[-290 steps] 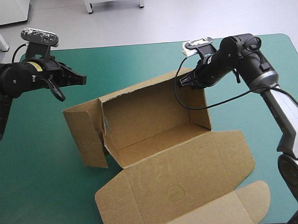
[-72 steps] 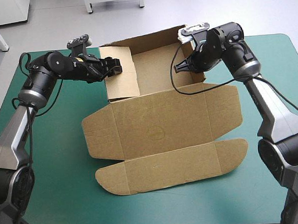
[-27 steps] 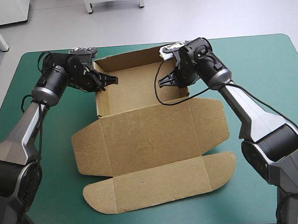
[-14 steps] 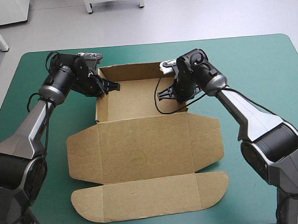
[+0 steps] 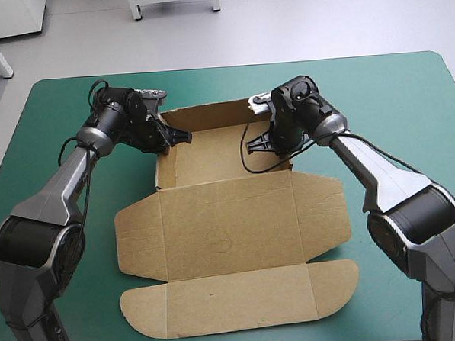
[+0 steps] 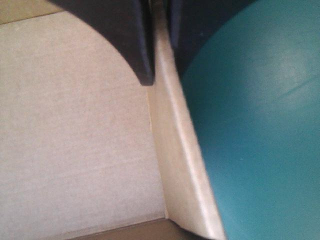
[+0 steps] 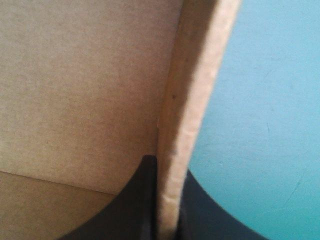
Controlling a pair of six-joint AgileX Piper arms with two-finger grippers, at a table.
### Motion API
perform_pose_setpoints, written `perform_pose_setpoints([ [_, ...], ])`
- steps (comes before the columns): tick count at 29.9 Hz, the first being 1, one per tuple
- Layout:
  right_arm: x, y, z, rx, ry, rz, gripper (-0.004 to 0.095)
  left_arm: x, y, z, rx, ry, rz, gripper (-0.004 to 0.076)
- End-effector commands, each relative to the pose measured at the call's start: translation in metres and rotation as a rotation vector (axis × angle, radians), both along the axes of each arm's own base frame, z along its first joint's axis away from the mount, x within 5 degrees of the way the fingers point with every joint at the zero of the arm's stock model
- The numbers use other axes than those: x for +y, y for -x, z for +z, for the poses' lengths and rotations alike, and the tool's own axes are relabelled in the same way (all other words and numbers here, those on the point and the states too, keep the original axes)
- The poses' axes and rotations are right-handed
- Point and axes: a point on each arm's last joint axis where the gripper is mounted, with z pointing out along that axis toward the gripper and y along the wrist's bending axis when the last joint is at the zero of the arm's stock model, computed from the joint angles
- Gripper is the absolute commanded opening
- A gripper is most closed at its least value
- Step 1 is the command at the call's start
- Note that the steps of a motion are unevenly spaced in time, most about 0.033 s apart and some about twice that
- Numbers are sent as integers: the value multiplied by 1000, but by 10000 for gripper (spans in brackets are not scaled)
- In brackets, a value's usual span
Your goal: Fold the box
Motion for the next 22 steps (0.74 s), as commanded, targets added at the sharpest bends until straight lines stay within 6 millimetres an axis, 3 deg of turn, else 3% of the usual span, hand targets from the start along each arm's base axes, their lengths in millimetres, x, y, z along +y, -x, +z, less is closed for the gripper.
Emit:
perform_pose_setpoints([
  [1,3,9,28,-29,-95,49,-3,-21,6,17,-32,108,-51,-8],
  [9,9,-1,1,32,-80,54,-4,-23,2,6,-6,112,-50,-8],
  [22,11,-2,-2,33,-82,67,-3,-23,3,6,1,109,-53,-8],
])
